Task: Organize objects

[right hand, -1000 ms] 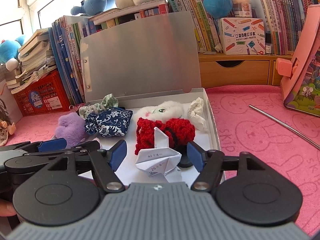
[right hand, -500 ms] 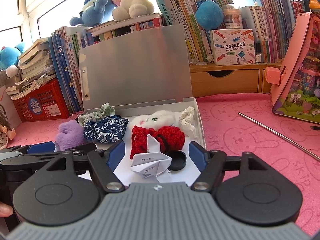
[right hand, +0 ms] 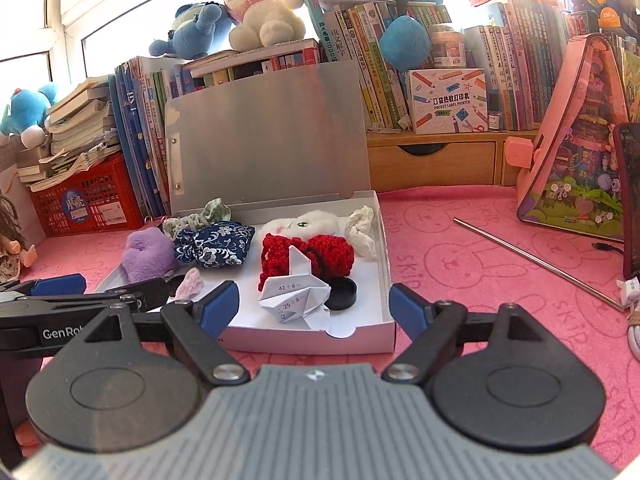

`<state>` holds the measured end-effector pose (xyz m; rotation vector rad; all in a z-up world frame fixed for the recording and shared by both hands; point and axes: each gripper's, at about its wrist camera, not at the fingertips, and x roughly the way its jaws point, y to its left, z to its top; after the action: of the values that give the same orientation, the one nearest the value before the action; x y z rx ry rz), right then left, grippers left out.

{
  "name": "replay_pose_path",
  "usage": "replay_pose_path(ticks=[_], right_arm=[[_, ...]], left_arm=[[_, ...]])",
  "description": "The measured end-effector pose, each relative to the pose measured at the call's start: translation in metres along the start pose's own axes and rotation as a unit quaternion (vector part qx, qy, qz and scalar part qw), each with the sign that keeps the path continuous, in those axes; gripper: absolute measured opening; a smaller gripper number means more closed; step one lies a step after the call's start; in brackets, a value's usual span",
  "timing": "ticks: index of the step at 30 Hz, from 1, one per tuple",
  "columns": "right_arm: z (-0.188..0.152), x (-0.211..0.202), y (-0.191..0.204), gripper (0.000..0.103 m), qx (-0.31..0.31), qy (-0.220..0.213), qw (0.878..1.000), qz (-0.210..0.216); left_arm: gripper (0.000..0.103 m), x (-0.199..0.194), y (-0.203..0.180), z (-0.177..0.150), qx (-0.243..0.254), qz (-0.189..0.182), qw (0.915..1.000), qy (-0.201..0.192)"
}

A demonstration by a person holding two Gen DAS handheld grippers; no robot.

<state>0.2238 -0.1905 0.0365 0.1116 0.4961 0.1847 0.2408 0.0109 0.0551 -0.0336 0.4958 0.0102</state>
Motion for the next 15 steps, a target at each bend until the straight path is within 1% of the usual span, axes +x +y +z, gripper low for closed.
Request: replay_pose_path(ticks=[5, 10, 15], right_arm=[[-0.012, -0.013, 0.004, 0.091, -0.007, 0.003, 1.000, 0.001], [-0.026, -0.025, 0.012, 0.092, -0.017, 0.010, 1.000, -0.001], [-0.037, -0.036, 0.013, 0.093, -0.010, 0.017, 1.000, 0.002]], left_arm=[[0.103, -0.016, 0.004, -0.010, -0.002, -0.002, 1.0000, 0.005], [0.103, -0.033, 0.005, -0.027, 0.007, 0.006, 0.9999, 0.015], [0.103, -0.049, 0.010, -0.044, 0.006, 0.000, 0.9996, 0.027]])
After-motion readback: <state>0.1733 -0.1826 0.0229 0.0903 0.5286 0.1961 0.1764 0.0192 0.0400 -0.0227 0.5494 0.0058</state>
